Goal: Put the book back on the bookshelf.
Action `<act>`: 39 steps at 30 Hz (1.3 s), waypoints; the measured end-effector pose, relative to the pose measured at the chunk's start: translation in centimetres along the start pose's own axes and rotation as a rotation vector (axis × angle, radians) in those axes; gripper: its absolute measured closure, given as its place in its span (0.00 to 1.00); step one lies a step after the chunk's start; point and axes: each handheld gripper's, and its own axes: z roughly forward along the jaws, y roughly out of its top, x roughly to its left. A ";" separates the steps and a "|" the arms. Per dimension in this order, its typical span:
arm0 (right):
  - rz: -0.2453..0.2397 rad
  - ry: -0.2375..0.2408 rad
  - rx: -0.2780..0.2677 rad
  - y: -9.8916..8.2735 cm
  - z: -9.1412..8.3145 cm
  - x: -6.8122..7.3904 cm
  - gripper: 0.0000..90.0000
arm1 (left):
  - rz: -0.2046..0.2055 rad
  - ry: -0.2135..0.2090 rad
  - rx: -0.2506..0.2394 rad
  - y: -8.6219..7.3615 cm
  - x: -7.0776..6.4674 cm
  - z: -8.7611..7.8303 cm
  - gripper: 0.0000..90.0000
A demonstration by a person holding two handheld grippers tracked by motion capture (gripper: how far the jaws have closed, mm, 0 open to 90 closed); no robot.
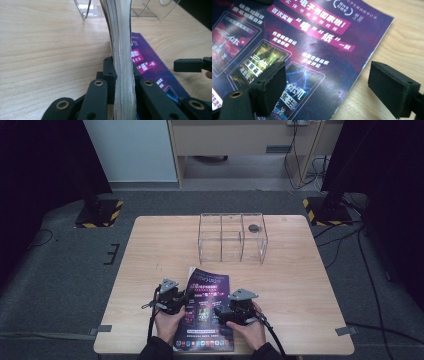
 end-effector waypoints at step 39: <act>0.047 0.096 -0.112 1.7 -2.5 -2.1 0.14 | 0.087 -0.091 -0.205 1.8 -2.6 -4.6 0.91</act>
